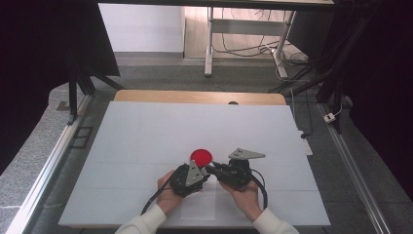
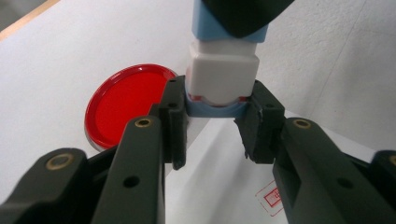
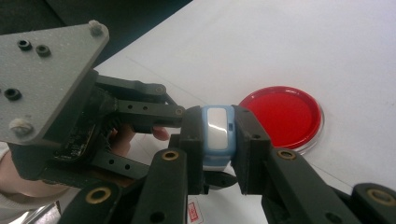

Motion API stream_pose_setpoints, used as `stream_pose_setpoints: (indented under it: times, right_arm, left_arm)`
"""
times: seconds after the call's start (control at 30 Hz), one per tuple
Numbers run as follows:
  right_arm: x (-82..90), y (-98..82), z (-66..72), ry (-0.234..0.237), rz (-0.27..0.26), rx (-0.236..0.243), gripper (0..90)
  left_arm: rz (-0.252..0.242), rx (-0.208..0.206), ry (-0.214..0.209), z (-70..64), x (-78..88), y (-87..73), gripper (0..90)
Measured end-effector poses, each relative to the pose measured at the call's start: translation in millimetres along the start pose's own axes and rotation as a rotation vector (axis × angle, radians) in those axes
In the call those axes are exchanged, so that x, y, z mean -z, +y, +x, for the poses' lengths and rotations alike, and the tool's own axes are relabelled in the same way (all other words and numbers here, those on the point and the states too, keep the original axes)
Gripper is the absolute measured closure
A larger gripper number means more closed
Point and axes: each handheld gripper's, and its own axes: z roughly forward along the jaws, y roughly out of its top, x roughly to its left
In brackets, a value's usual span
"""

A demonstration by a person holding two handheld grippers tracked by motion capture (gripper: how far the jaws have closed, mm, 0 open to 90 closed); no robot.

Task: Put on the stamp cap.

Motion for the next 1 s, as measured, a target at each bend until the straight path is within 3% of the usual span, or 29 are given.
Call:
stream_pose_setpoints:
  times: [0.33, 0.5, 1.0]
  right_arm:
    - [-3.0, -2.3, 2.2, -0.003, 0.017, 0.008, 75.1]
    - [-1.2, -1.4, -0.8, 0.023, 0.004, -0.027, 75.2]
    - [0.2, -1.1, -3.2, 0.024, -0.004, -0.031, 75.1]
  left_arm:
    - [-0.013, 0.003, 0.009, -0.8, 1.9, -0.2, 64.6]
    - [-0.035, 0.004, 0.017, -1.4, 4.7, 0.6, 64.8]
    - [-0.027, 0.005, 0.010, -0.4, 1.8, -2.1, 64.7]
